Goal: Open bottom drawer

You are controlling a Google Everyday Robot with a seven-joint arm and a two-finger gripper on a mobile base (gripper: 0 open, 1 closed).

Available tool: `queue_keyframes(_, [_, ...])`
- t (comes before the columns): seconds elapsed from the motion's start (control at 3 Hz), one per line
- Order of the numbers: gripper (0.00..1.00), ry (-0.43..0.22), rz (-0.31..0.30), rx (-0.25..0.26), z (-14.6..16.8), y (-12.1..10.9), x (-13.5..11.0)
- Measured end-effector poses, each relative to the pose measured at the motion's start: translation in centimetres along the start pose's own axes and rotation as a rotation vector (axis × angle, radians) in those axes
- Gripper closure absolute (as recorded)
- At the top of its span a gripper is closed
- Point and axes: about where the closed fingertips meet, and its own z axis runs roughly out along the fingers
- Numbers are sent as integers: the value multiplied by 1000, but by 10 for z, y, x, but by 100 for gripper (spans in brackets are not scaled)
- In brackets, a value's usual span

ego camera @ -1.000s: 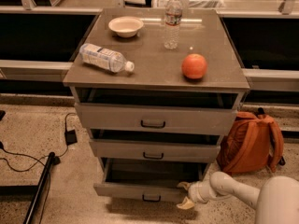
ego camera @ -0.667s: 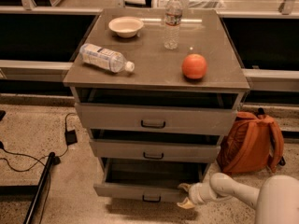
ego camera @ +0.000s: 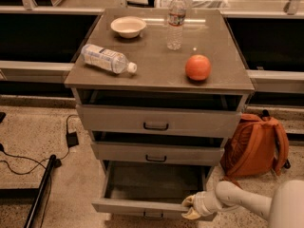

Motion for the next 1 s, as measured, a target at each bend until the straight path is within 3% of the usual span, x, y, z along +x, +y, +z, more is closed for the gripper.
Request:
queue_keyframes(0.33, [50,-13,-14,-2,-11,38,-10])
queue_keyframes(0.67, [41,-37,-91,-13,-23,66,-48])
queue_keyframes(1.0, [44,-47,-155,-10,-29,60,-85])
